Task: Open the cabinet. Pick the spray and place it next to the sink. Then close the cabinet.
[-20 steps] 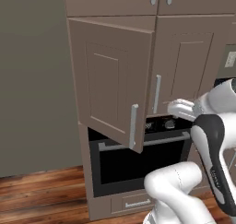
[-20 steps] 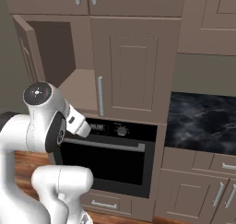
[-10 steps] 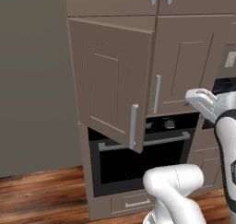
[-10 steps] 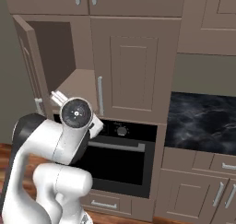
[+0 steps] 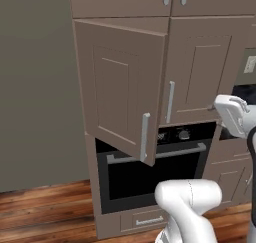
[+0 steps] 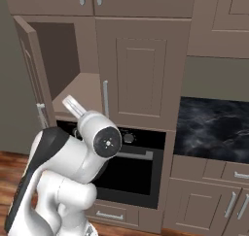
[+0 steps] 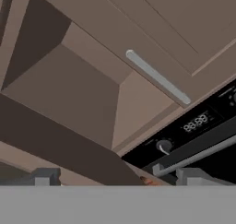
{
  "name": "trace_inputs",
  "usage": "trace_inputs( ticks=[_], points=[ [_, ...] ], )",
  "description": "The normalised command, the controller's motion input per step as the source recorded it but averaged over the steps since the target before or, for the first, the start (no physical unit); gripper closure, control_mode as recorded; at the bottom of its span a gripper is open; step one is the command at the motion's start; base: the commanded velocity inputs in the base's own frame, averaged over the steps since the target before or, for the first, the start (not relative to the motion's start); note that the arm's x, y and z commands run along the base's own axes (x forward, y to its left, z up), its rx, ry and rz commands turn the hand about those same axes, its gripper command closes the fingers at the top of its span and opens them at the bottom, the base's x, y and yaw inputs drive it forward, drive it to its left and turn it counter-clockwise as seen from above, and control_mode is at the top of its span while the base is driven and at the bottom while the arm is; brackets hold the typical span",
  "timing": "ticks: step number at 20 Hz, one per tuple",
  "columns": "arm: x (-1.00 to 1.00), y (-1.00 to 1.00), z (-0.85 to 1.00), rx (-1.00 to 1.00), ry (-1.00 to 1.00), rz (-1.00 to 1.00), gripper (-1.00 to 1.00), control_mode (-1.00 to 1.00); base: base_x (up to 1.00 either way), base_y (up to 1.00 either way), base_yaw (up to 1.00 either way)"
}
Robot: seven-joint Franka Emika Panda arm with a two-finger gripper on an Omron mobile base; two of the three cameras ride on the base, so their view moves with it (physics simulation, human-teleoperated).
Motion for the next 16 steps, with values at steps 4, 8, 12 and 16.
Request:
trace_inputs(
  ticks=[4,8,12,16],
  points=[
    [0.02,0.02,0.0,0.0,0.04,0.01,-1.0,-1.0,0.0,0.0,0.0],
    [0.24,0.15,-0.1,0.0,0.11,0.0,-1.0,-1.0,0.0,0.0,0.0],
    [0.17,0.18,-0.37,0.0,0.09,0.02,-1.0,-1.0,0.0,0.0,0.0],
    [0.31,0.27,-0.65,0.01,0.08,0.05,-1.0,-1.0,0.0,0.0,0.0]
  ],
)
